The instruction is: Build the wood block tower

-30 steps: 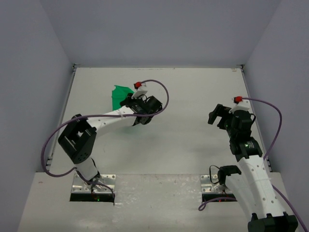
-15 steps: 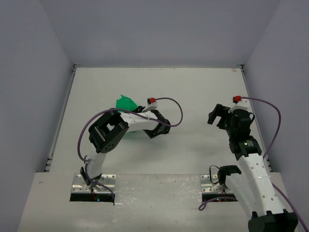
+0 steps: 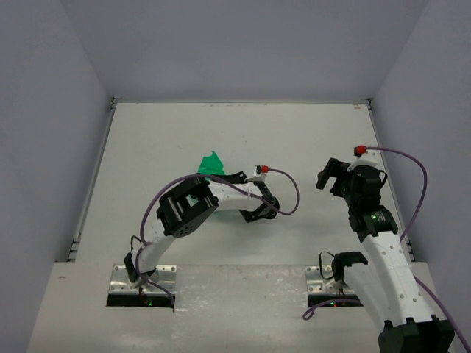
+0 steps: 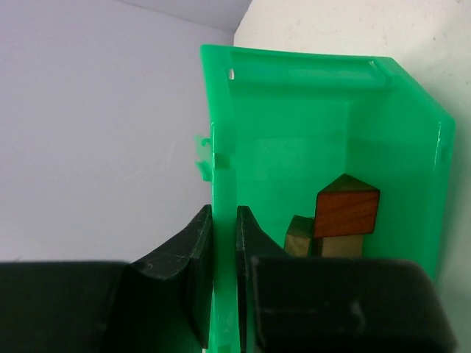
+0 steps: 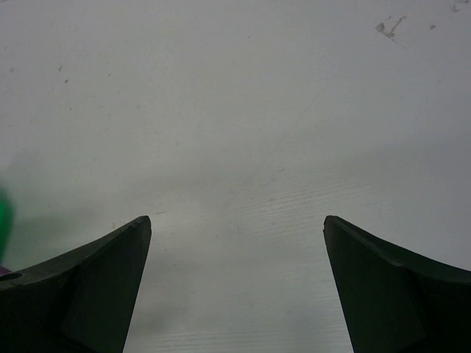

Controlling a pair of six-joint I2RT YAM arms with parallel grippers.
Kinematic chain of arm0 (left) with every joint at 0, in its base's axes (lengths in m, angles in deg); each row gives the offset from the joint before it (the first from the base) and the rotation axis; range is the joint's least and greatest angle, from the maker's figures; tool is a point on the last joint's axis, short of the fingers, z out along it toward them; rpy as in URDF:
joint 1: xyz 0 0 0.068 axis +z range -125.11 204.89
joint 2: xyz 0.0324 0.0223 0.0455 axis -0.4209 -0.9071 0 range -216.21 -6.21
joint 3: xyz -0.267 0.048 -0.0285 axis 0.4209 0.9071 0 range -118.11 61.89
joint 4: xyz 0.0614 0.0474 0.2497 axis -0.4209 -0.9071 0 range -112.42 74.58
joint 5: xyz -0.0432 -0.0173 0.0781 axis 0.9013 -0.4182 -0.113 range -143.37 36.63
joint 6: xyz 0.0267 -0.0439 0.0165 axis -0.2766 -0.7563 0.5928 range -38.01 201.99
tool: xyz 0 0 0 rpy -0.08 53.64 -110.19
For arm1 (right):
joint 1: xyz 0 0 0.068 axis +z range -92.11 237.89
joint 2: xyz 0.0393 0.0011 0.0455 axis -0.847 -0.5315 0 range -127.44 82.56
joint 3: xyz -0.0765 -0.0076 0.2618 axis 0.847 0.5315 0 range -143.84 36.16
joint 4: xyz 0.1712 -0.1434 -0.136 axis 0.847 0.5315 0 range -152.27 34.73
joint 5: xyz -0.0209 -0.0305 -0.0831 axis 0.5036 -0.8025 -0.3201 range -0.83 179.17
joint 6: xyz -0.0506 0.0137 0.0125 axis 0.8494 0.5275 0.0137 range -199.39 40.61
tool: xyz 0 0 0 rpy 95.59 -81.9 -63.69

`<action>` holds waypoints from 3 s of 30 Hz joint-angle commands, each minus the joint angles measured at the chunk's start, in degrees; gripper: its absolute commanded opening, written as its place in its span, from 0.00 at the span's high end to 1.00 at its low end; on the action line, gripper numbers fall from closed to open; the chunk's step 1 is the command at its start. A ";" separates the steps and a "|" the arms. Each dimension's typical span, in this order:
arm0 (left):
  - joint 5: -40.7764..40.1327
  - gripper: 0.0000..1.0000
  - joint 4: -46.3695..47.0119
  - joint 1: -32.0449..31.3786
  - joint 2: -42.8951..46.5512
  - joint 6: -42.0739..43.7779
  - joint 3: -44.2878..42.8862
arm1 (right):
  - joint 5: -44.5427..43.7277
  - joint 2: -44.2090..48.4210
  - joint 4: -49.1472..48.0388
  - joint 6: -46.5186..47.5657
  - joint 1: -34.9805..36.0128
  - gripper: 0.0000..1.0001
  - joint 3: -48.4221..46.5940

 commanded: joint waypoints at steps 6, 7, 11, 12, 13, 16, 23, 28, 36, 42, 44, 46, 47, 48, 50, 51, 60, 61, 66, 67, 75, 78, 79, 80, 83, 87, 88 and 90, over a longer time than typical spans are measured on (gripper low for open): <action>-12.06 1.00 -1.00 0.46 -0.89 19.68 -3.22 | -0.08 0.09 -1.22 0.83 -0.21 0.01 -1.69; -12.06 1.00 -0.94 0.53 -0.89 21.58 -3.77 | 0.04 0.21 -1.22 0.83 -0.21 0.01 -1.69; -12.03 1.00 -0.85 0.73 -0.62 23.65 -6.18 | 0.78 0.35 -1.57 0.57 -0.21 0.01 -1.52; -11.97 1.00 -0.92 0.75 -0.60 23.59 -6.56 | 1.03 0.31 -1.55 0.57 -0.21 0.01 -1.53; -11.97 1.00 -0.92 0.82 -0.58 24.09 -6.32 | 1.25 0.17 -1.48 0.57 -0.21 0.01 -1.61; -11.93 1.00 -0.88 1.03 -1.68 25.40 -7.71 | 1.61 0.00 -1.39 0.44 -0.21 0.01 -1.69; -11.93 1.00 -0.59 1.23 -1.30 27.85 -6.13 | 3.15 -0.18 -1.93 0.38 -0.21 0.01 -1.64; -11.43 1.00 0.66 -2.13 2.87 29.16 -1.69 | 3.87 -1.23 -1.91 0.30 -0.21 0.01 -1.87; -7.33 1.00 2.91 -3.67 6.70 33.28 0.14 | 4.85 -1.05 -1.40 0.11 -0.12 0.01 -2.13; 2.50 1.00 14.34 -4.27 9.97 50.40 2.25 | 5.01 0.16 -1.09 0.34 -0.21 0.01 -1.91; 3.68 1.00 16.27 -4.37 11.86 52.59 3.48 | 4.31 0.53 -0.96 0.39 -0.21 0.01 -1.78; 5.81 1.00 20.95 -4.37 13.05 57.18 4.71 | 4.29 0.93 -1.22 0.36 -0.12 0.01 -1.72; 7.31 1.00 22.93 -4.37 13.50 59.28 5.41 | 4.38 1.05 -1.30 0.39 -0.12 0.01 -1.69; 8.06 1.00 24.04 -4.37 13.79 60.58 6.17 | 4.49 1.06 -1.29 0.40 -0.13 0.01 -1.69; 7.99 1.00 27.16 -4.37 13.79 63.07 7.54 | 4.49 1.14 -1.05 0.56 -0.20 0.01 -1.69; 8.23 1.00 27.29 -4.37 13.63 63.26 7.60 | 4.49 1.14 -0.96 0.48 -0.21 0.01 -1.69; 9.60 1.00 28.86 -3.60 11.70 66.38 7.44 | 4.03 -2.78 -0.69 -2.42 -0.19 0.01 -2.18; 9.43 1.00 28.35 -3.34 11.13 65.93 7.20 | 4.91 -4.12 -1.10 -3.64 -0.21 0.01 -2.14; 9.57 1.00 26.00 -2.17 10.34 63.05 5.69 | 8.53 -16.12 -4.17 -5.41 -0.19 0.01 -4.60; 9.45 1.00 25.83 -2.03 10.42 62.92 5.72 | 8.71 -18.17 -3.37 -5.53 -0.15 0.01 -5.52; 6.08 1.00 19.64 -0.87 6.22 60.75 3.10 | 12.94 -23.12 -5.88 -5.34 -0.20 0.01 -5.47; 5.87 1.00 16.77 -0.11 3.54 59.85 0.27 | 12.10 -22.62 -5.54 -5.07 -0.12 0.01 -5.38; 5.69 1.00 16.55 0.24 2.82 59.96 -0.27 | 11.87 -22.41 -5.35 -4.94 -0.18 0.01 -5.32; 5.56 1.00 16.44 0.43 2.39 60.12 -0.69 | 11.74 -22.33 -5.31 -4.83 -0.16 0.01 -5.24; 5.61 1.00 17.21 0.55 2.03 61.86 -1.28 | 12.36 -22.65 -5.77 -4.63 -0.20 0.01 -5.21; 5.48 1.00 19.97 0.54 1.93 64.96 -1.03 | 13.57 -23.64 -5.70 -4.53 -0.12 0.01 -5.44; 4.94 1.00 20.21 0.48 1.57 65.81 -1.09 | 14.05 -24.00 -5.70 -4.53 -0.12 0.01 -5.68; 4.32 1.00 20.51 0.46 0.99 66.40 -1.23 | 14.47 -24.31 -5.70 -4.50 -0.17 0.01 -5.82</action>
